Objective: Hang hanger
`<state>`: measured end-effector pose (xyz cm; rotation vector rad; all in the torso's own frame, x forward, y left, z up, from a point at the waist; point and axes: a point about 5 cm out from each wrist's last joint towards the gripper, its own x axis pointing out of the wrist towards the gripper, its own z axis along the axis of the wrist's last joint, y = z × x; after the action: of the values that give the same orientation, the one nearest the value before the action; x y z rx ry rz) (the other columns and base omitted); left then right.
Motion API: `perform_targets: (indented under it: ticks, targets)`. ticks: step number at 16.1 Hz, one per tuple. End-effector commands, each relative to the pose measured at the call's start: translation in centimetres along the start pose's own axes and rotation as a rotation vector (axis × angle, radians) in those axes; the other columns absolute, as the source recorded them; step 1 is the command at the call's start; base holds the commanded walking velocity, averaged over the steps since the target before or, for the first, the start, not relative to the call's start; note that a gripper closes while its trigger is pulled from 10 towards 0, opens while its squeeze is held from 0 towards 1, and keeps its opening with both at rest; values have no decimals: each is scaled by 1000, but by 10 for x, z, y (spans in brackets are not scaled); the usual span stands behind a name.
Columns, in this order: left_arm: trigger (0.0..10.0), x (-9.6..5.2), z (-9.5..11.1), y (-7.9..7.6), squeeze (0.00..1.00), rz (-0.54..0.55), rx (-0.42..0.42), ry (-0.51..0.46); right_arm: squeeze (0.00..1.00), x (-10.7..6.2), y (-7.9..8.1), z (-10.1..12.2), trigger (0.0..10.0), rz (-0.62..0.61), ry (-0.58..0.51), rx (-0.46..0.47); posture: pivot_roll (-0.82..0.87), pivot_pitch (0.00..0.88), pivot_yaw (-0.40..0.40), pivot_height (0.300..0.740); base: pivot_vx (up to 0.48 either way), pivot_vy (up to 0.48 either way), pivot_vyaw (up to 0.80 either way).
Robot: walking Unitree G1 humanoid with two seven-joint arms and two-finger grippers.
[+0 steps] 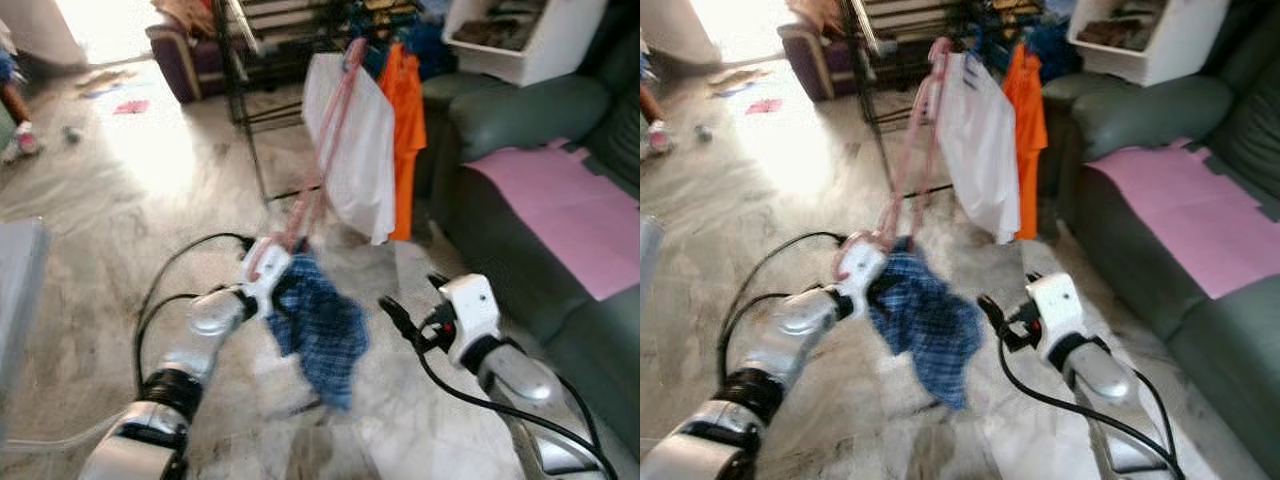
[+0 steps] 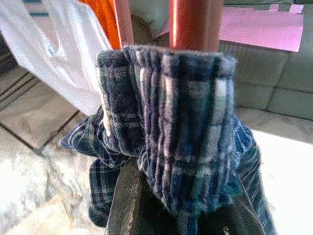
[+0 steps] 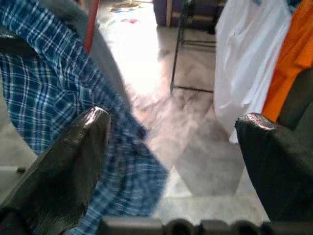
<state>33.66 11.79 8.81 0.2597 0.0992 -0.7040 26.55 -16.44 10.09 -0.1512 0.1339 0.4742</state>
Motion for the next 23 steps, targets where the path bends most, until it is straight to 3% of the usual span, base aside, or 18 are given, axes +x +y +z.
perform_targets:
  ticks: [1, 5, 9, 11, 12, 15, 17, 19, 21, 23]
  targets:
    - [10000, 6, 9, -5, 0, -24, 8, -36, 0, -3, -3, -5, 10000, -4, 21, 2, -85, 1, 66, 740, 345, 0, 0]
    - [10000, 5, 7, -6, 0, -22, 14, -35, 0, -2, -3, -5, 10000, 0, 22, -2, -84, 3, 61, 740, 168, 0, 0]
    - [10000, 2, -2, -9, 0, -95, 127, 50, 0, -4, -5, -5, 10000, 2, 22, -8, -85, 3, 58, 740, 0, 0, 0]
    - [10000, -4, -13, -2, 0, -144, 196, 157, 0, -7, -7, -4, 10000, 12, 36, -39, -85, 4, 57, 740, 0, 0, 0]
    - [10000, -12, -21, 6, 0, -206, 280, 253, 0, -9, -8, -4, 10000, 36, 66, -72, -85, 6, 55, 740, 0, 0, 0]
    - [10000, -35, -37, 25, 0, -452, 493, 536, 0, -18, 6, -3, 10000, 278, 154, -289, -87, 9, 59, 740, 0, 0, 0]
    - [10000, -41, -35, 39, 0, -515, 590, 666, 0, -32, 21, -3, 10000, 513, 218, -452, -94, 12, 63, 740, 0, 0, 0]
    - [10000, -37, -27, 44, 0, -534, 657, 699, 0, -39, 25, 10, 10000, 615, 221, -485, -102, 13, 65, 740, 0, 0, 0]
    - [10000, -34, -26, 42, 0, -555, 662, 711, 0, -42, 26, 25, 10000, 672, 205, -469, -105, 12, 67, 740, 0, 0, 0]
    - [10000, -32, -28, 39, 0, -586, 692, 730, 0, -39, 27, 51, 10000, 696, 133, -452, -106, 13, 69, 740, 0, 0, 0]
